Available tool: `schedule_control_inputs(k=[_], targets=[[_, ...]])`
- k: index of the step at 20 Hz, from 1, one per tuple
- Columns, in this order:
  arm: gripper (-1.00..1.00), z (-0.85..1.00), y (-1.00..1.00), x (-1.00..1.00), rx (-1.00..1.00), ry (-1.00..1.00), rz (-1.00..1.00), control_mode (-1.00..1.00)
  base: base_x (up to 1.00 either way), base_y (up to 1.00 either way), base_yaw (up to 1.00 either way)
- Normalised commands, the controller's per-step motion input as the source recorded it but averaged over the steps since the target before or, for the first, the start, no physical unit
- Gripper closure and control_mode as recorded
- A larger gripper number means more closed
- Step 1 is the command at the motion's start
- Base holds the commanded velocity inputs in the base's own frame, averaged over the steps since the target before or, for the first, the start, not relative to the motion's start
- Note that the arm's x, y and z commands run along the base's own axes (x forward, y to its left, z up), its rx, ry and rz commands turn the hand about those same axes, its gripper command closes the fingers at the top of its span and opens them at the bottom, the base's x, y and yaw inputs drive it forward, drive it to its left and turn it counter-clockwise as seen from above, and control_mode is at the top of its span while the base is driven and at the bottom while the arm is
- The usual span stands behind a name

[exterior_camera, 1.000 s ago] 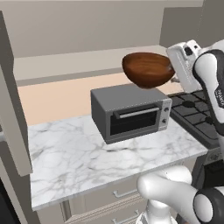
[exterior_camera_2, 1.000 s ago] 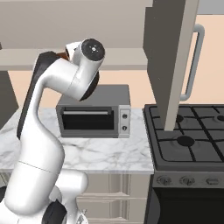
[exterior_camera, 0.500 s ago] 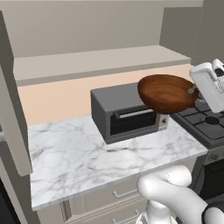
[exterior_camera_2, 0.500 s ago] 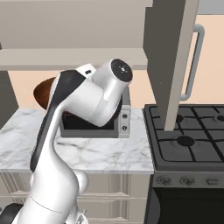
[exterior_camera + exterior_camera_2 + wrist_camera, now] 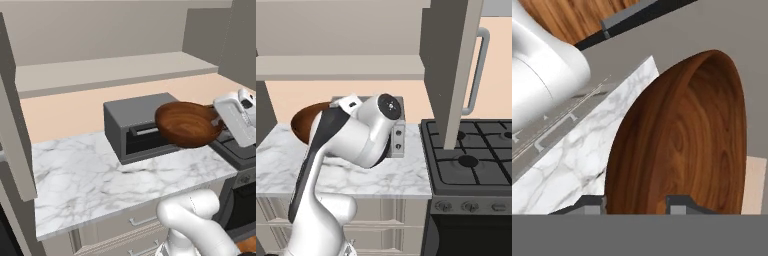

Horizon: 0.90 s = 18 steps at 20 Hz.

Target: Pick up the bowls from the cabinet and place each bowl in front of a stool on the dining counter.

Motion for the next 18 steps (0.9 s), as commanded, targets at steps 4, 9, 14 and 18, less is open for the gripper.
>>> schedule_control_inputs(k=[4,9,14,18], targets=[[1.0,-0.24,0.0,0.0,0.02,0.02,0.0,-1.0,0.0,0.0,0.0],[1.0,-0.06,0.0,0.0,0.0,0.01,0.0,-1.0,0.0,0.0,0.0],[1.0,0.0,0.0,0.0,0.0,0.0,0.0,-1.0,0.0,0.0,0.0],[1.0,0.0,0.0,0.0,0.0,0.0,0.0,1.0,-0.27,-0.1,-0.01]])
